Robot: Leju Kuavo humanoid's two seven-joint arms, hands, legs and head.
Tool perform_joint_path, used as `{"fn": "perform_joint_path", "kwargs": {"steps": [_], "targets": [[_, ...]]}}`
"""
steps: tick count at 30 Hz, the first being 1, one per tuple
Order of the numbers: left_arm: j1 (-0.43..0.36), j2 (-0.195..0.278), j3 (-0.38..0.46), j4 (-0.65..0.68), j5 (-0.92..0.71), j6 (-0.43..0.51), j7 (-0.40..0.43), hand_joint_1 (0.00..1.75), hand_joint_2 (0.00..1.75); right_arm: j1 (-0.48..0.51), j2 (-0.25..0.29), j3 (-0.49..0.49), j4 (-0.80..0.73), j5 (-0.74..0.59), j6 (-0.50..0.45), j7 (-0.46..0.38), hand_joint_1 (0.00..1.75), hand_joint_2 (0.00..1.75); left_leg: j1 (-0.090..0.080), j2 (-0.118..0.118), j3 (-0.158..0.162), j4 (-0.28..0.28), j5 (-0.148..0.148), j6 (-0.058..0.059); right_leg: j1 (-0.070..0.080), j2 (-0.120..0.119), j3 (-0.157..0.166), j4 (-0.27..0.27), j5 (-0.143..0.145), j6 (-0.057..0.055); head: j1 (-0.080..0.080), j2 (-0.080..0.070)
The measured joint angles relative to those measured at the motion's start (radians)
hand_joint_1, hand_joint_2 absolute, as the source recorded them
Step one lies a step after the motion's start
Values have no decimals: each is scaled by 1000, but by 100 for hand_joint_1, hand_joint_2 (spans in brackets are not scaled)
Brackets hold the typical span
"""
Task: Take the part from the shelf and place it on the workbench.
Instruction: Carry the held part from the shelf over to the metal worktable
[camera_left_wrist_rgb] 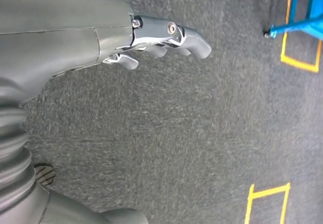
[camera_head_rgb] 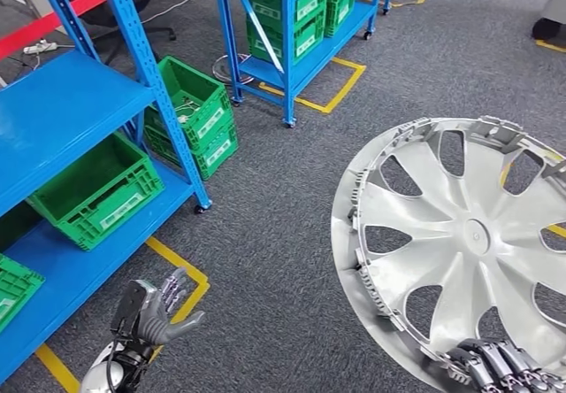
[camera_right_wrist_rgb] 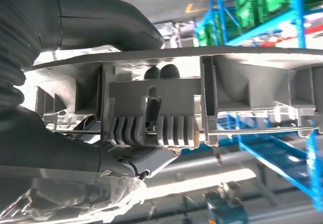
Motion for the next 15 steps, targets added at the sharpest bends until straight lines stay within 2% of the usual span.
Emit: {"fn": "perform_joint_path", "kwargs": {"steps": [1,3,4,5,6,7,8,9,10,12,13,14,15], "targets": [[-1,-1,0,0,-1,7,0,0,175,3,1,-1,-1,0,0,13,175,175,2,-4,0,2,-4,-6,-1,10,-4,0,2,-7,0,0],[1,1,3,0,5,25,-1,0,175,-3,1,0,0,0,0,53,175,175,5,-46,-20,46,-38,-16,-4,31,-9,-2,8,-20,0,0],[6,3,5,0,10,32,-1,0,175,-11,-2,1,2,0,0,74,175,175,7,-74,-44,98,-69,-19,-5,41,-12,-3,11,-25,0,0],[13,6,7,0,16,38,-1,0,175,-21,-6,3,4,0,0,93,175,175,7,-92,-78,166,-103,-19,-5,53,-16,-3,13,-29,0,0],[23,9,11,0,21,44,-1,0,175,-32,-12,4,7,0,0,111,175,175,7,-100,-113,233,-129,-19,-5,67,-19,-3,14,-31,0,0],[32,13,15,0,26,48,-1,0,175,-42,-19,6,10,0,0,127,175,175,7,-104,-138,279,-139,-18,-4,82,-22,-2,16,-32,0,0],[40,16,20,0,32,53,-1,0,175,-53,-26,10,14,0,0,142,175,175,7,-106,-148,292,-129,-16,-4,96,-23,-2,18,-32,0,0],[44,19,27,0,38,58,-1,0,175,-63,-34,16,17,0,0,158,175,175,7,-110,-139,265,-101,-13,-4,110,-25,-2,20,-31,0,0],[46,21,34,0,44,63,-1,0,175,-74,-43,22,22,0,0,173,175,175,7,-119,-112,206,-62,-9,-4,124,-25,-2,22,-29,0,0],[47,24,49,0,56,71,-1,0,175,-101,-65,39,31,0,0,199,175,175,10,-158,-54,76,-6,-2,-4,149,-30,0,27,-22,0,0],[49,25,56,0,61,75,-1,0,175,-114,-77,48,35,0,0,211,175,175,11,-173,-36,35,5,1,-4,161,-34,1,30,-16,1,0],[52,25,63,-1,66,79,-1,0,175,-127,-87,56,38,0,0,223,175,175,11,-180,-30,17,5,4,-5,172,-39,0,33,-10,0,0],[56,25,71,-4,71,83,0,0,175,-138,-94,63,42,0,0,235,175,175,11,-172,-29,12,6,8,-6,184,-44,-2,37,-4,1,0]]}}
